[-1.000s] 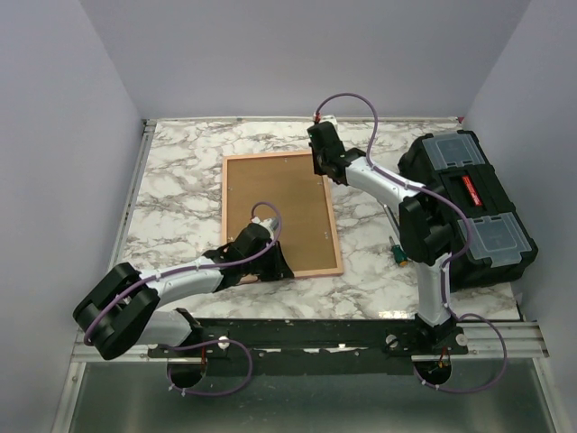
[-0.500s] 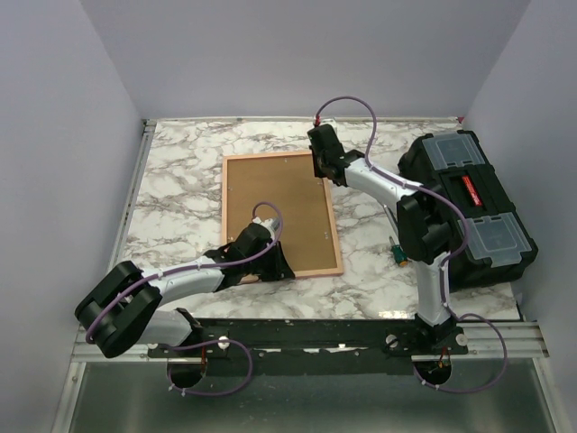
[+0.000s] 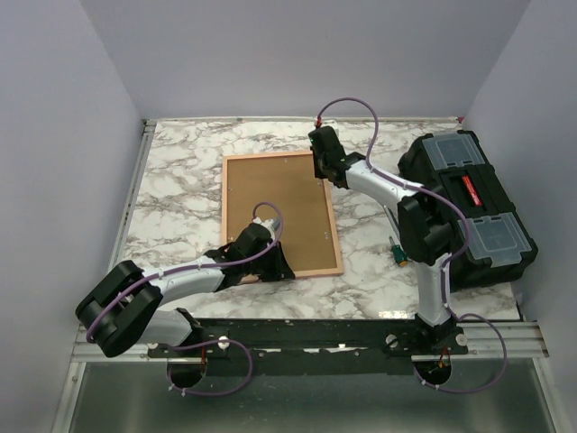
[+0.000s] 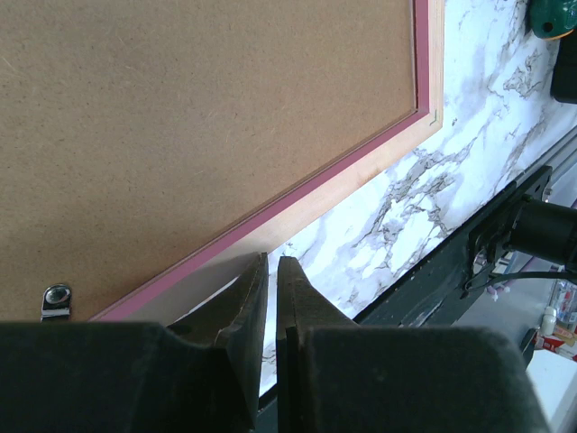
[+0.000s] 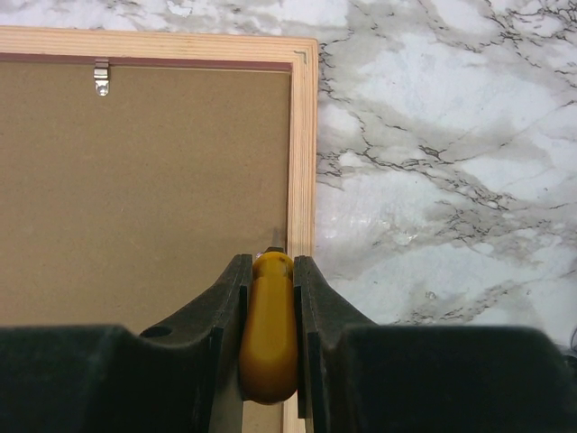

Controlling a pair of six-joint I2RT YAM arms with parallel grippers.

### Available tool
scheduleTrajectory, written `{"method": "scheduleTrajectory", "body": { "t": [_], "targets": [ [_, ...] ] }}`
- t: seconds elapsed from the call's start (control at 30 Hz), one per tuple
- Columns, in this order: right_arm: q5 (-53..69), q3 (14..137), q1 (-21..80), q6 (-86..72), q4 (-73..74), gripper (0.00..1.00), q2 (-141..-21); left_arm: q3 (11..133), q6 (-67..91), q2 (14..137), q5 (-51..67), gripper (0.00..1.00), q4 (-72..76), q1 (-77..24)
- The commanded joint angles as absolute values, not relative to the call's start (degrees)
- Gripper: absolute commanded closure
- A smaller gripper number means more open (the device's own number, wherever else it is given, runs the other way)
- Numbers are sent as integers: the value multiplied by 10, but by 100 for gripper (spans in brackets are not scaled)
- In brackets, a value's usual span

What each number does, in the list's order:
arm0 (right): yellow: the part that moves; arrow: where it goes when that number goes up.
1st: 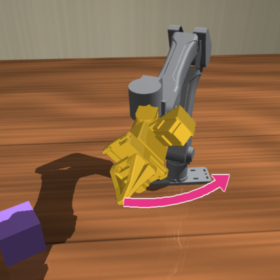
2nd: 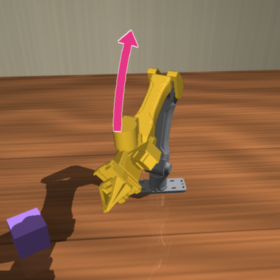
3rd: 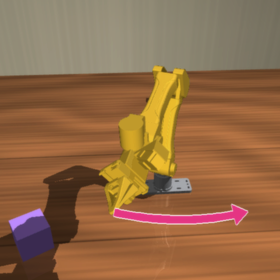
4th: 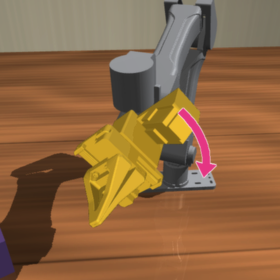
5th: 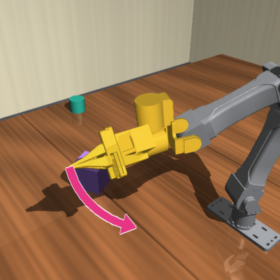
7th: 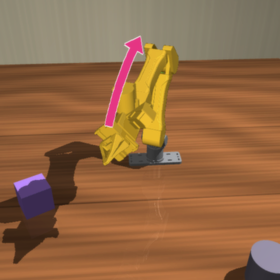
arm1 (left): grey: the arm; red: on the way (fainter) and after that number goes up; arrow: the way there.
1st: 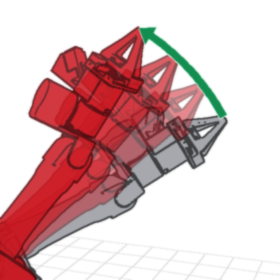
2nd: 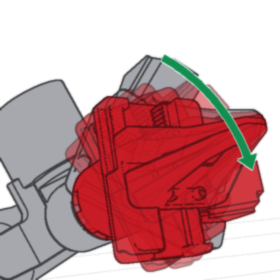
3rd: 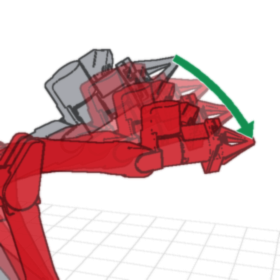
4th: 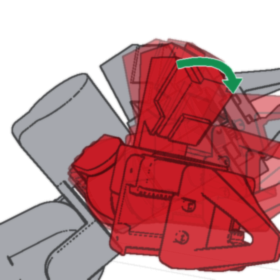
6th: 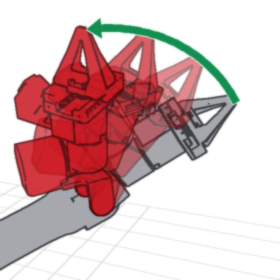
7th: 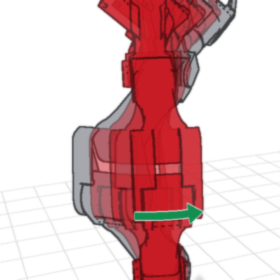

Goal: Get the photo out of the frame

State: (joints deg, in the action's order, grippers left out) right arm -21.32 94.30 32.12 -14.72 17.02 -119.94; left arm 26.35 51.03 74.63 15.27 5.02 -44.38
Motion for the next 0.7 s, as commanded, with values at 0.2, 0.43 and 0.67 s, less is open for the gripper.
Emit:
{"method": "scheduleTrajectory", "body": {
  "t": [0.2,0.43,0.67],
  "targets": [
    [-198,891,317,-163,210,99,-1180,273,506,752,153,88,54,-441],
    [-182,869,317,-170,217,99,-1155,274,507,753,153,88,56,-441],
    [-155,868,318,-181,239,99,-1154,274,508,758,152,88,58,-441]
  ]
}}
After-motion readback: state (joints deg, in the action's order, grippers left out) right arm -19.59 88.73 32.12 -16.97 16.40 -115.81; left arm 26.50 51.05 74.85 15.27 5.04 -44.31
